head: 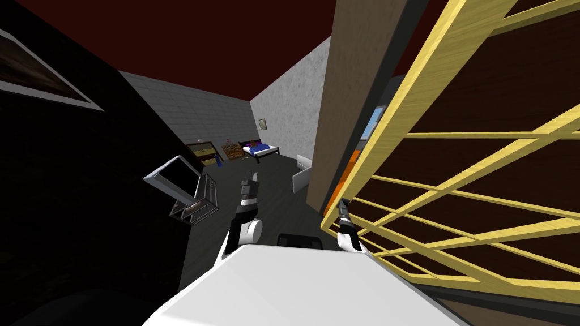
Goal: Push the door open
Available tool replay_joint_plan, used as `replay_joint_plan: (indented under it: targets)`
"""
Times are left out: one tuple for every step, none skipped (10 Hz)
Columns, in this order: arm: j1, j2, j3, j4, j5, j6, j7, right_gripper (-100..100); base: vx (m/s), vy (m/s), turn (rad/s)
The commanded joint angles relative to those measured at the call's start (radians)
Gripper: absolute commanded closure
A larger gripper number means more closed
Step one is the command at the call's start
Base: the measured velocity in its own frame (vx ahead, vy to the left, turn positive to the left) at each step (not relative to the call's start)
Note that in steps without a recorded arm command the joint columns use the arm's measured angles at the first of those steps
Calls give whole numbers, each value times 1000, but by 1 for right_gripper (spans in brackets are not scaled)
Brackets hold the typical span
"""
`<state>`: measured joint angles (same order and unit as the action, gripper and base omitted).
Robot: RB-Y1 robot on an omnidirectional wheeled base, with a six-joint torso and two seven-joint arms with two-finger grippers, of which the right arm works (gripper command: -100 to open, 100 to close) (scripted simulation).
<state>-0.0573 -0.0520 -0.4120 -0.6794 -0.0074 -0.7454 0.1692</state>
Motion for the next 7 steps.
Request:
replay_joint_plan:
  targets:
    - [8, -25, -25, 19, -12, -5, -50, 100, -81, -46, 87]
    - [8, -25, -25, 19, -12, -5, -61, 100, -74, -39, 54]
    - [8, -25, -25, 19, -12, -5, -61, 100, -36, -7, 19]
    - [8, -25, -25, 19, -12, -5, -61, 100, -2, 18, -50]
    - [8, -25, -25, 19, -12, -5, -61, 100, 9, 23, -2]
    - [3, -25, -24, 24, -12, -9, -99, 100, -32, -10, 64]
    - [-1, -26, -24, 29, -13, -12, -126, 100, -62, -53, 99]
